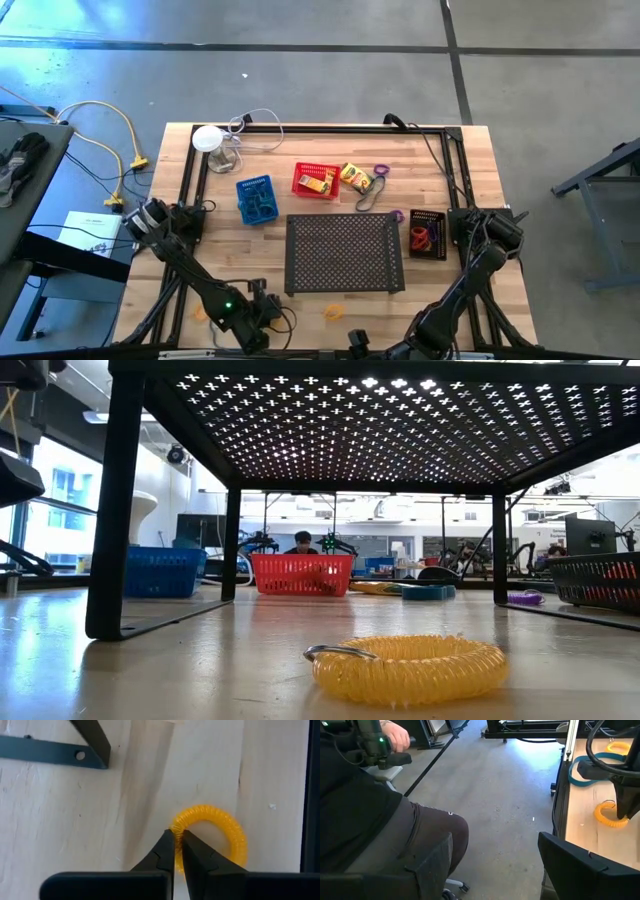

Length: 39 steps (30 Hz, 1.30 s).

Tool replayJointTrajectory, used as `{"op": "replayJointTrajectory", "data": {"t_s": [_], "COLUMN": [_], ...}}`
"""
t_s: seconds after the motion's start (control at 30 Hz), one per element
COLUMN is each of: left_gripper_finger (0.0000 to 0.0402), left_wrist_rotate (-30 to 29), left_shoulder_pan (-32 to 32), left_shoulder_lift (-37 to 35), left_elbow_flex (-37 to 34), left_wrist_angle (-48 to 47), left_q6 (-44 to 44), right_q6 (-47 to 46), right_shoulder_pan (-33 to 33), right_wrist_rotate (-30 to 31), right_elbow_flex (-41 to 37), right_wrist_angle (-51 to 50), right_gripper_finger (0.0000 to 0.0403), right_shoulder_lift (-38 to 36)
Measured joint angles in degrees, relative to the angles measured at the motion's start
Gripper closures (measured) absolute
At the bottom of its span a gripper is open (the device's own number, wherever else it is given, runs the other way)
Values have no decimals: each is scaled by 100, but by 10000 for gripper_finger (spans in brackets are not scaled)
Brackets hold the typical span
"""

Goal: Pick & Place Office Desk Supplies
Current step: Put he yellow spring keychain into the black bin

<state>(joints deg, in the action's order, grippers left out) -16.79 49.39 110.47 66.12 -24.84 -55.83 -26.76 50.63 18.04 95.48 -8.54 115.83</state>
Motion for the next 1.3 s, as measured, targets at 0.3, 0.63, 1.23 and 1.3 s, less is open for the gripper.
{"op": "replayJointTrajectory", "data": {"t_s": [0.3, 0.63, 1.23, 1.3], "left_gripper_finger": [397, 397, 397, 397], "left_wrist_rotate": [-539, -3115, -4037, -4036], "left_shoulder_pan": [243, 316, 384, 355], "left_shoulder_lift": [-215, -146, 112, 112], "left_elbow_flex": [914, 1149, 1153, 1153], "left_wrist_angle": [1067, 2250, 3652, 3649], "left_q6": [902, 2578, 4836, 4837], "right_q6": [399, 973, -1244, -1260], "right_shoulder_pan": [-7, -103, -446, -553], "right_wrist_rotate": [1, -1, 726, 806], "right_elbow_flex": [0, 2, -4, 4], "right_wrist_angle": [27, 62, -340, -76], "right_gripper_finger": [119, 119, 119, 119], "right_shoulder_lift": [0, 97, 450, 450]}}
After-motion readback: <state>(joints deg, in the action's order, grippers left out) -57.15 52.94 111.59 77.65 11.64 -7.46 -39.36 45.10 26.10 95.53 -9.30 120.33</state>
